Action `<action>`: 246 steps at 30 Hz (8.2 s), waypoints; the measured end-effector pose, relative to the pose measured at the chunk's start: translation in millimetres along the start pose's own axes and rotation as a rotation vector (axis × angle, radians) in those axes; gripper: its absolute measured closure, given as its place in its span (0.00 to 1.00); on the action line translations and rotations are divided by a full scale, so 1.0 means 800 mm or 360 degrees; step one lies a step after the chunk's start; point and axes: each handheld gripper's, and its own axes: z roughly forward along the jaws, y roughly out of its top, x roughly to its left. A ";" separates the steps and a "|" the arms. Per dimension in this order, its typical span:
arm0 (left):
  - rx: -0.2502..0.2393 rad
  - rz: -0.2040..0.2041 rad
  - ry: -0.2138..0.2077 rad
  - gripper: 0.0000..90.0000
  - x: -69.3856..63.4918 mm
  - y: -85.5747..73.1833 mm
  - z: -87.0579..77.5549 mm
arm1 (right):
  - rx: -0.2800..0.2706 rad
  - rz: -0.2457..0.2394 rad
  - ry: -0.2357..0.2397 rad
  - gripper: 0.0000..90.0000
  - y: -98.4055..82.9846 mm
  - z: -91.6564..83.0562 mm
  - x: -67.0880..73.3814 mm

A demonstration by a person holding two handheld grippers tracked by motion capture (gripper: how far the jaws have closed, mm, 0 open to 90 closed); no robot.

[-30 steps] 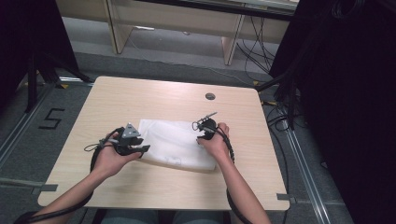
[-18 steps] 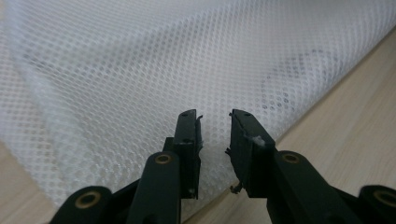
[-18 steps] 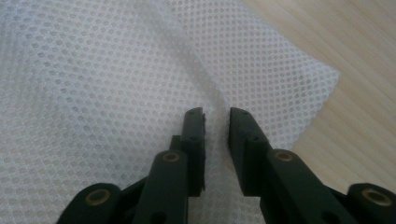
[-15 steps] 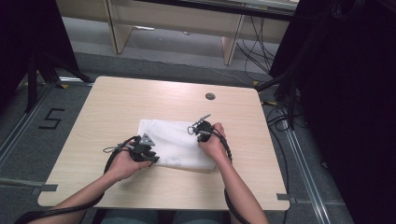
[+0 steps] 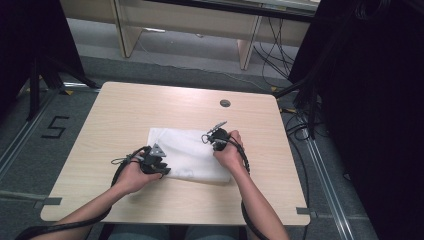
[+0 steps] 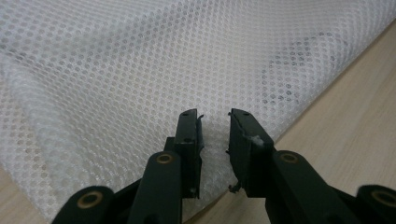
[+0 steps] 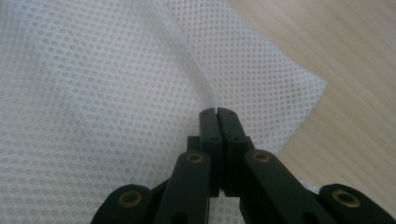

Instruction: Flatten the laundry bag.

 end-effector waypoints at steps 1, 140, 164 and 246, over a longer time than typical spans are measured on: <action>-0.0003 -0.0005 0.0007 0.81 -0.001 0.000 0.000 | -0.0021 -0.0011 0.0003 1.00 0.001 -0.006 0.000; -0.0102 -0.0308 0.0157 0.80 0.066 -0.066 -0.109 | -0.0301 -0.0597 0.0400 0.99 -0.108 -0.130 0.147; -0.0118 -0.0179 0.0102 0.72 0.048 -0.060 -0.094 | -0.0056 -0.0585 0.0614 0.98 -0.121 -0.111 0.169; 0.0223 0.0196 -0.0175 0.93 -0.005 -0.057 -0.065 | 0.0058 -0.0072 0.0285 1.00 -0.106 -0.060 0.068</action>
